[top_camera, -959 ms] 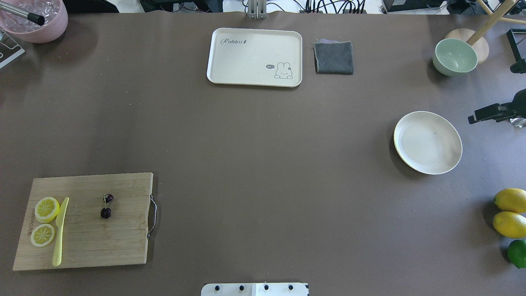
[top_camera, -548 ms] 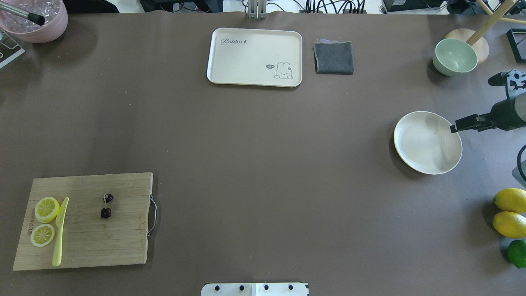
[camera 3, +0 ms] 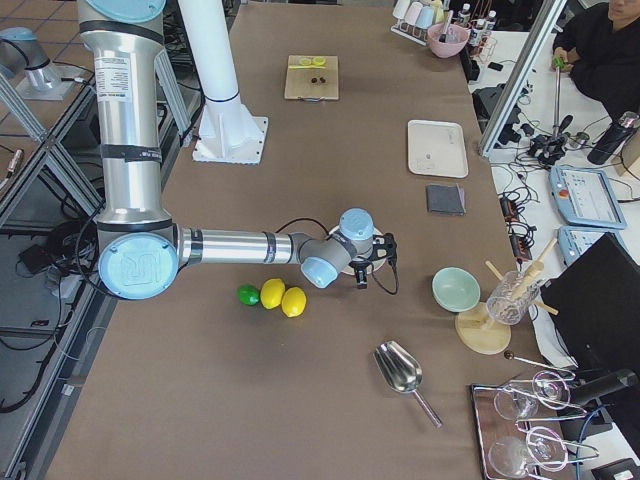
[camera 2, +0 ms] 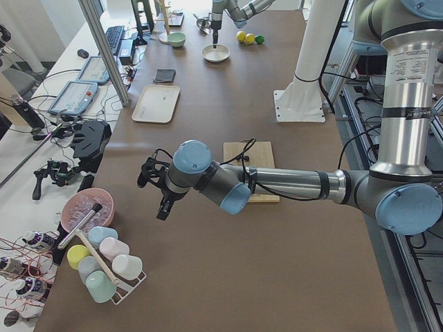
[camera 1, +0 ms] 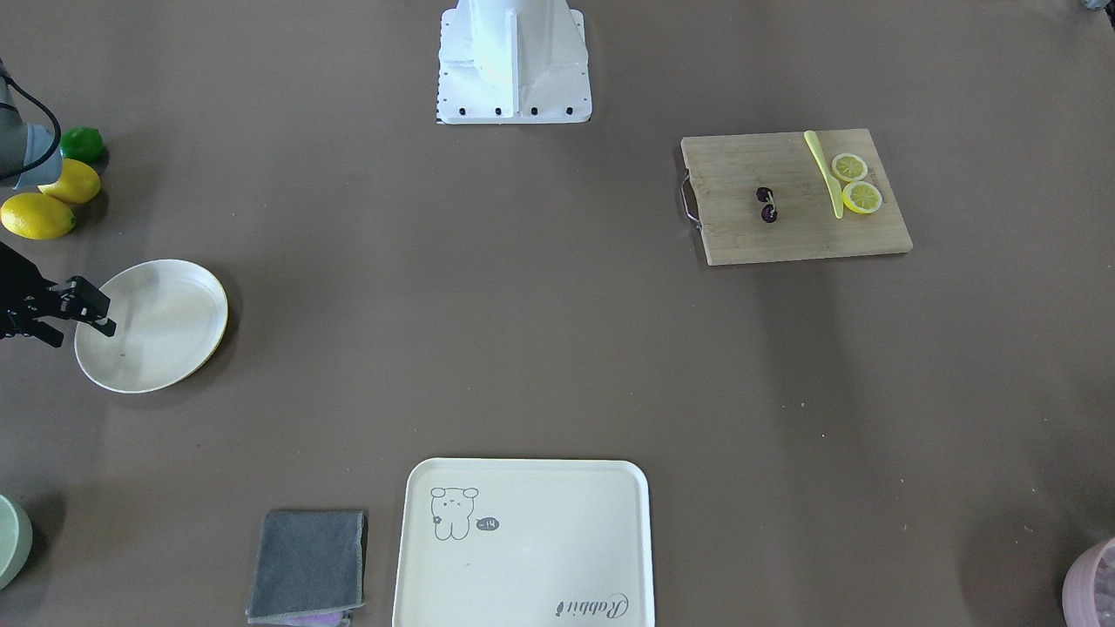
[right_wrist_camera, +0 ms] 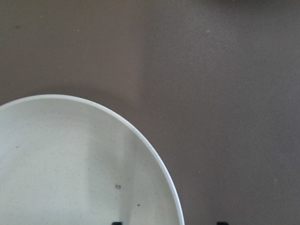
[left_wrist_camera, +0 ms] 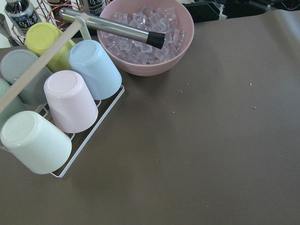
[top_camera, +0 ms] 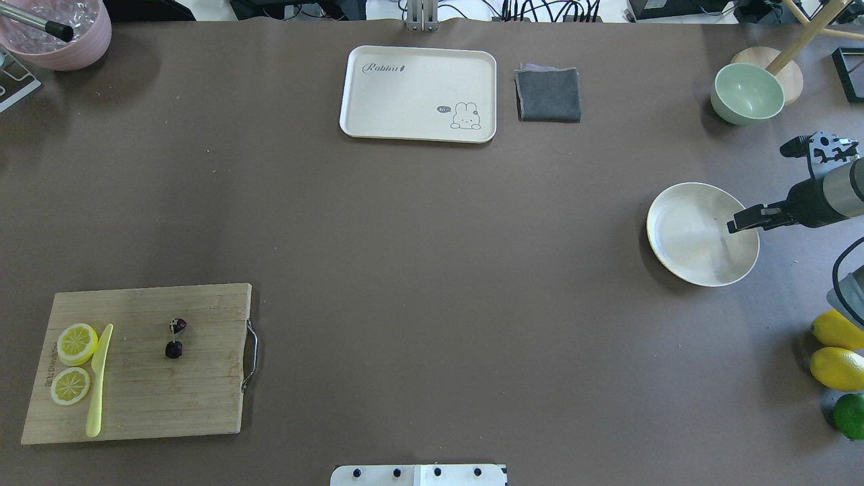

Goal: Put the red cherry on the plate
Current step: 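Reach the right gripper to the white plate rim and grasp it, then slide the white plate with the right gripper toward the table centre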

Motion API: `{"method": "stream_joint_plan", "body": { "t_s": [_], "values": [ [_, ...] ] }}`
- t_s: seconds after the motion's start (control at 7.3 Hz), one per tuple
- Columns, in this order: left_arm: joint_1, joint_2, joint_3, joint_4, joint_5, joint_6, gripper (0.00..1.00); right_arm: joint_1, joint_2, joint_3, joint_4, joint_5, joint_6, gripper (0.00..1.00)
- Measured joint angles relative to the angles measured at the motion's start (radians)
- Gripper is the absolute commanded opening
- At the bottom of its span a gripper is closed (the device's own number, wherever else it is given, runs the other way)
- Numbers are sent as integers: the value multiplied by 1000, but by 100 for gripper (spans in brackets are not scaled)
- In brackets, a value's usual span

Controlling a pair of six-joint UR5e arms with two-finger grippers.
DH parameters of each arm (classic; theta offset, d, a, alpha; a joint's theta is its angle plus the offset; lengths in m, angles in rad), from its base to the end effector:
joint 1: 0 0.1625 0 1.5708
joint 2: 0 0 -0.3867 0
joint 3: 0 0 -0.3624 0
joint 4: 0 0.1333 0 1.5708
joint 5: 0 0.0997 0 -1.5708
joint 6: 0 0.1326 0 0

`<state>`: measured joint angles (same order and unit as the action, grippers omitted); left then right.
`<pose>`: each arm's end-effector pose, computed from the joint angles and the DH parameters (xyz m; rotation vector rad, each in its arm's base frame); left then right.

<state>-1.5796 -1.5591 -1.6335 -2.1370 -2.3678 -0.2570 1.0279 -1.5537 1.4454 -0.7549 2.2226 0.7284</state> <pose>-0.0428 -0.4920 0.5486 0.4825 0.8350 0.0010 -0.2188 -0.4650 0.6036 0.1779 -0.9049 -0.0583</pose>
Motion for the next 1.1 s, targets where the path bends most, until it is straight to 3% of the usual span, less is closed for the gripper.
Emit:
{"method": "stream_joint_plan", "body": {
  "t_s": [0.68, 1.1],
  "values": [
    [0, -10, -7, 4, -5, -1, 95, -1, 17, 23, 3, -1, 15, 0],
    [0, -15, -9, 6, -6, -1, 95, 33, 72, 93, 2, 120, 149, 0]
  ]
}}
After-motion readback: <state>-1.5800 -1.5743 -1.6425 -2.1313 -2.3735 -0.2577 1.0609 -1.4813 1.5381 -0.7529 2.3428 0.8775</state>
